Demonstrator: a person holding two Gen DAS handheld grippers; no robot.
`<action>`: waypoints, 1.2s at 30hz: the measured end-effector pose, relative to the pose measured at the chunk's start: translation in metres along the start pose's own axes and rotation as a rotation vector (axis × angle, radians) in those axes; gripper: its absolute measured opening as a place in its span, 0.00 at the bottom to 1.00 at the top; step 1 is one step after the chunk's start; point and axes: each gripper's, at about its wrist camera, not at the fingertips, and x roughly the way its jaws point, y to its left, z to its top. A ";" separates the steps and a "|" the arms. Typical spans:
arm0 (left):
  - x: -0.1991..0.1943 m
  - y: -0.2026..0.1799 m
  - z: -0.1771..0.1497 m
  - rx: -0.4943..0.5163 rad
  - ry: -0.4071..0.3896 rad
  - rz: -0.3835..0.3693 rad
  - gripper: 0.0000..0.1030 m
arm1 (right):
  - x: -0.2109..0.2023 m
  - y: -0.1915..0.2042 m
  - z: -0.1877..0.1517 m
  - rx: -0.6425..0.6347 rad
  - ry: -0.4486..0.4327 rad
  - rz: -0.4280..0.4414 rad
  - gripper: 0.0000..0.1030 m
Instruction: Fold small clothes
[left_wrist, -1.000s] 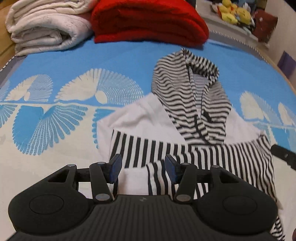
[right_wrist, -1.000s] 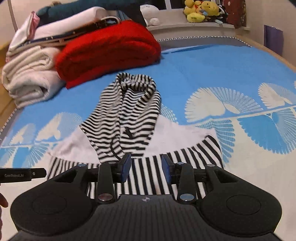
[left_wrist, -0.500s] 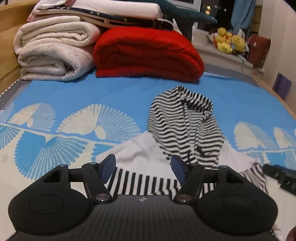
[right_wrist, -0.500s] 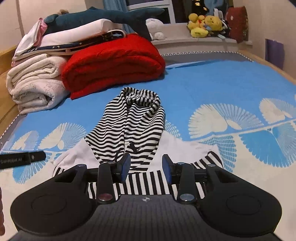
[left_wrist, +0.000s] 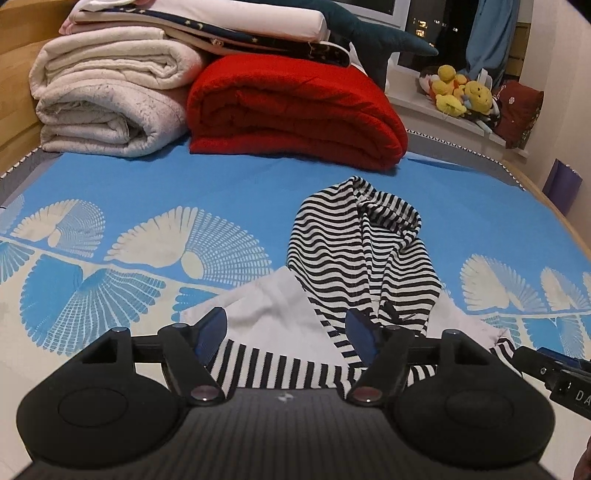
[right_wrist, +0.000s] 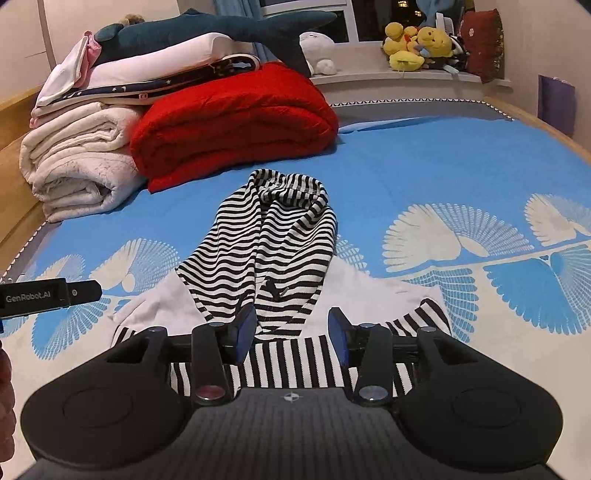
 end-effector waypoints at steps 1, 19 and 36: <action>0.000 -0.001 0.000 -0.002 0.001 -0.005 0.73 | 0.000 -0.001 0.000 -0.001 0.002 0.004 0.44; 0.003 0.008 -0.004 0.052 -0.015 0.013 0.41 | -0.006 -0.009 0.010 0.026 -0.009 0.005 0.26; 0.088 0.006 0.023 0.017 0.121 0.003 0.11 | 0.006 -0.034 0.033 0.148 0.103 0.041 0.13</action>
